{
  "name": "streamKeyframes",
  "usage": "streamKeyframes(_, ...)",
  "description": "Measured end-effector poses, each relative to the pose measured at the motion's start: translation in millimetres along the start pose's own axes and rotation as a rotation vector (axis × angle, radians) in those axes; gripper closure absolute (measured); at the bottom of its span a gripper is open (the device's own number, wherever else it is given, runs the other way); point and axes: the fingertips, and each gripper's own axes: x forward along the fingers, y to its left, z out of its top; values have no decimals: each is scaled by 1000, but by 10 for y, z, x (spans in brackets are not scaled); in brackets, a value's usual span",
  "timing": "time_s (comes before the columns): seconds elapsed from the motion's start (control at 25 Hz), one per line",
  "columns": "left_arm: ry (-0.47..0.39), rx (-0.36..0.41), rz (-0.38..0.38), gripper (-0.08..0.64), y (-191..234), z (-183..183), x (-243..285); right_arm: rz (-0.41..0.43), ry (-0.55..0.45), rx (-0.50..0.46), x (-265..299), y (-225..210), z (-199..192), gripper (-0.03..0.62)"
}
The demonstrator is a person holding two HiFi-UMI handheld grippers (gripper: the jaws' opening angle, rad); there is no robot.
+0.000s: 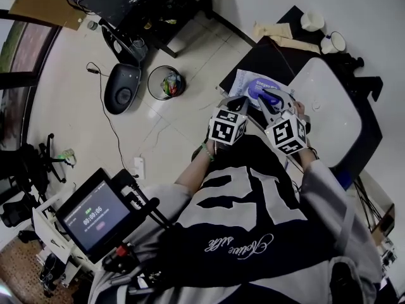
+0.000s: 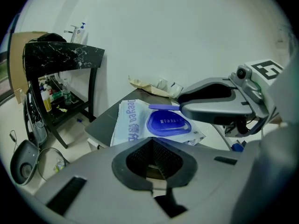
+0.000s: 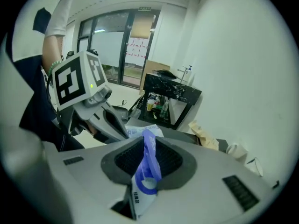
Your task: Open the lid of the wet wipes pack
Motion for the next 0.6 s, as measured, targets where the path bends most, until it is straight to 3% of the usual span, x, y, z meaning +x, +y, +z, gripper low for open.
streamKeyframes(0.28, 0, -8, -6, 561, 16, -3, 1, -111, -80, 120, -8, -452, 159, 515)
streamKeyframes(0.6, 2, -12, -3, 561, 50, 9, 14, -192, -67, 259, 230, -964, 25, 515)
